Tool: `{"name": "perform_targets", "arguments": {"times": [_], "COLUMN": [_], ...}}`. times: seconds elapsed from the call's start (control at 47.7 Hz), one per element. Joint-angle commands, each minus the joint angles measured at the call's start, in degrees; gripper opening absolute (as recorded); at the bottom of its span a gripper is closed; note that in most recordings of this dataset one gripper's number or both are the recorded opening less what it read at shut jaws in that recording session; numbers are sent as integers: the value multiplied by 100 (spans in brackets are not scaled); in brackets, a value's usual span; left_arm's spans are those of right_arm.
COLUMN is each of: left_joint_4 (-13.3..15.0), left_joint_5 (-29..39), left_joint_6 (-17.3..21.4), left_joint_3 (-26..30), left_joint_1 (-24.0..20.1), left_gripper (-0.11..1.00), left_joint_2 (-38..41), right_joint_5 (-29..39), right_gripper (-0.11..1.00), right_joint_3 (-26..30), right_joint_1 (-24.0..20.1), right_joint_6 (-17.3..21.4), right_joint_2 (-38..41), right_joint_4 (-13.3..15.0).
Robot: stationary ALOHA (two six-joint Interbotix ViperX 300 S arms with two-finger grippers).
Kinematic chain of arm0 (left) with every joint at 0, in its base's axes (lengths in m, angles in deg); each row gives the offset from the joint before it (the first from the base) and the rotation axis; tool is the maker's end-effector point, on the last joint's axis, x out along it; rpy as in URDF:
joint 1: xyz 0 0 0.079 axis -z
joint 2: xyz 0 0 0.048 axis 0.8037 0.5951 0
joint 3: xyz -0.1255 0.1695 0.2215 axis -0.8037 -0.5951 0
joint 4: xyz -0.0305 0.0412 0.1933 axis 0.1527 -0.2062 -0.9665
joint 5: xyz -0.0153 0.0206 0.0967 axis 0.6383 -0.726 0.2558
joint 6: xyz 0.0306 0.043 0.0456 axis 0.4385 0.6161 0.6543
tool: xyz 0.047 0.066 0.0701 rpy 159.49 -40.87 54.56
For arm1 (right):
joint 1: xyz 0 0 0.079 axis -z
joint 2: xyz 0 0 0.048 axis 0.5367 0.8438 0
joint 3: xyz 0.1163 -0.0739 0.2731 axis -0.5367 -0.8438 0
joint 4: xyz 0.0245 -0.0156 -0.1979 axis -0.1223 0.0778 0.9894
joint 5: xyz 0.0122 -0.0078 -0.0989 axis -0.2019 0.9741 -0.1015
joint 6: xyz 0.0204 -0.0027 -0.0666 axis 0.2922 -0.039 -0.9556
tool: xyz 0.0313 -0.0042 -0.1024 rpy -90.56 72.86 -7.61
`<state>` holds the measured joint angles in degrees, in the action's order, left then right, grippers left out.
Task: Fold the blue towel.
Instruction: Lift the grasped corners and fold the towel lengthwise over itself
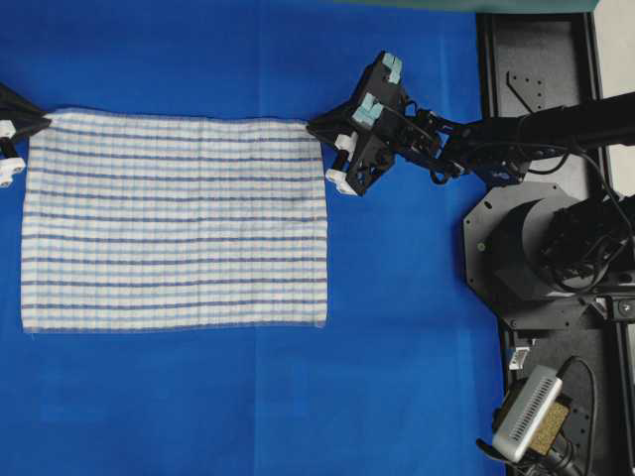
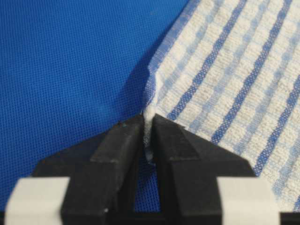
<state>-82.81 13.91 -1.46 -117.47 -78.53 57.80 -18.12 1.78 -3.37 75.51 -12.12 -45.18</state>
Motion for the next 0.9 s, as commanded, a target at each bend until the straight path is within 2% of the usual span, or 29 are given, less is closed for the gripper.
{"name": "perform_targets", "arguments": {"times": [0.0,0.398,0.713,0.881], "left_joint_4": [9,-9,-9,-9], "left_joint_5": [-18,132,905,1459], "left_joint_6": [9,202,193,123], "left_joint_3": [79,325,369,334], "left_joint_1": [26,26,105,439], "left_gripper": [5,5,5,5], "left_joint_2": [-44,-246,-914,-1547], "right_joint_5": [18,264,782,984], "right_gripper": [17,17,17,17], "right_joint_3": [26,-9,-44,-132], "right_joint_1": [-53,-9,-53,-316], "right_joint_6": [0,0,0,9], "right_joint_2": [-26,-650,-1292,-1793], "right_joint_4": [-26,-44,-53,-220]}}
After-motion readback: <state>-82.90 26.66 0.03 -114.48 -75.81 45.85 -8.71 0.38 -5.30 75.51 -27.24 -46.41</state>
